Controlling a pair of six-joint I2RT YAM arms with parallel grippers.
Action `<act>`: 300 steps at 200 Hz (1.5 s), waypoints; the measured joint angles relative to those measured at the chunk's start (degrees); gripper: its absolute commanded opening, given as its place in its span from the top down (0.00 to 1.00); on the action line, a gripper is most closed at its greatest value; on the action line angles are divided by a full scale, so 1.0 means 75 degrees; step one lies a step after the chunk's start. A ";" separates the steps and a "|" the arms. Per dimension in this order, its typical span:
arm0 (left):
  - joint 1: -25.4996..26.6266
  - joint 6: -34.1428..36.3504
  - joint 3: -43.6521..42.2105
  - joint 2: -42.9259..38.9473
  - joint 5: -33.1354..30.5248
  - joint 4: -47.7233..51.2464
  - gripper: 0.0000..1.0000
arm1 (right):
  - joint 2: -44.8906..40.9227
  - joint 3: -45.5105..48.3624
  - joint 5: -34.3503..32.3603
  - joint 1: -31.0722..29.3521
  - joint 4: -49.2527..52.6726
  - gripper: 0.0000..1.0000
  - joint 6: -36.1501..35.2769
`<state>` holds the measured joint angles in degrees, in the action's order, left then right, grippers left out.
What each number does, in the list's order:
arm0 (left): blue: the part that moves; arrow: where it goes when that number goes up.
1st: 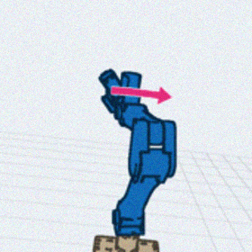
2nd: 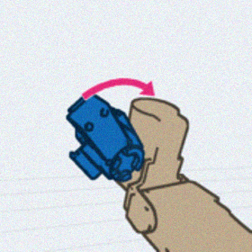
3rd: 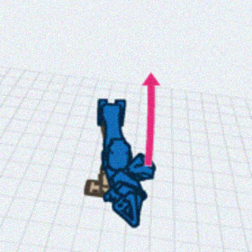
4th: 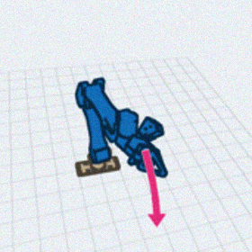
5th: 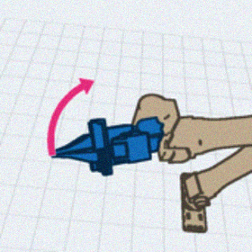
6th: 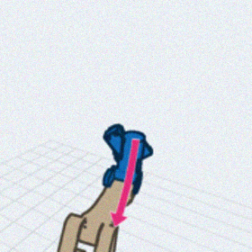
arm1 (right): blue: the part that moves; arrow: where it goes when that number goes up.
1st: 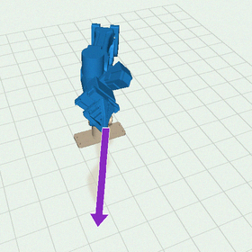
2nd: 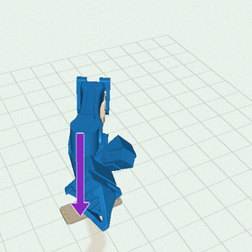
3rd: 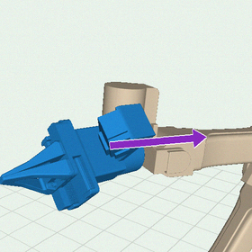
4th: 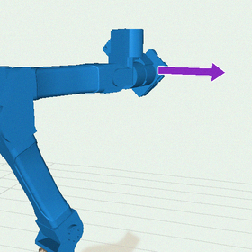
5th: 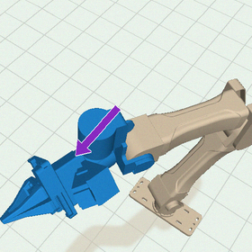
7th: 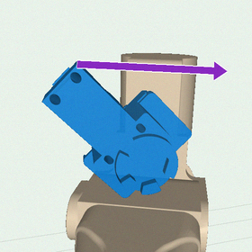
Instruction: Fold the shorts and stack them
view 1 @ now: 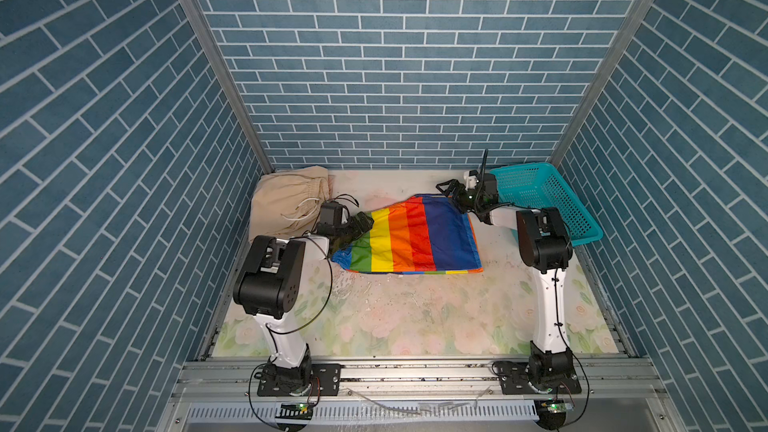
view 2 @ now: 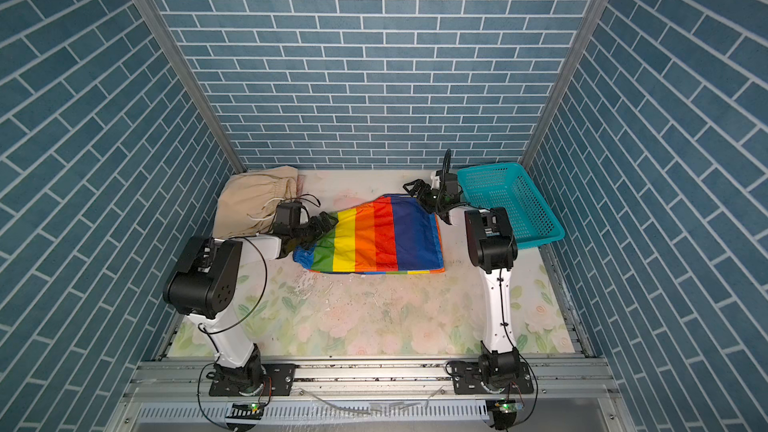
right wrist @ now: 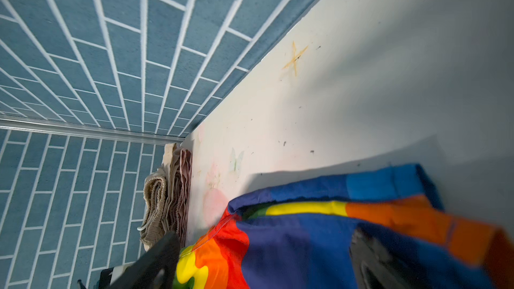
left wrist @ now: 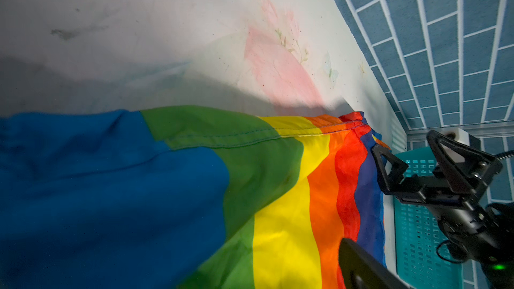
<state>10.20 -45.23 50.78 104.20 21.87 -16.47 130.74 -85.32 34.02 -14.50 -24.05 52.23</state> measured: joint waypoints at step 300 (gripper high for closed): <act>-0.0230 -0.0181 -0.3048 -0.3241 0.1201 0.0784 0.00 | -0.3602 0.7720 -0.1064 -0.1040 -0.4739 0.02 0.0801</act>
<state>8.47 -46.59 27.92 79.90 30.87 -10.59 103.72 -27.42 26.04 -22.31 -59.59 58.24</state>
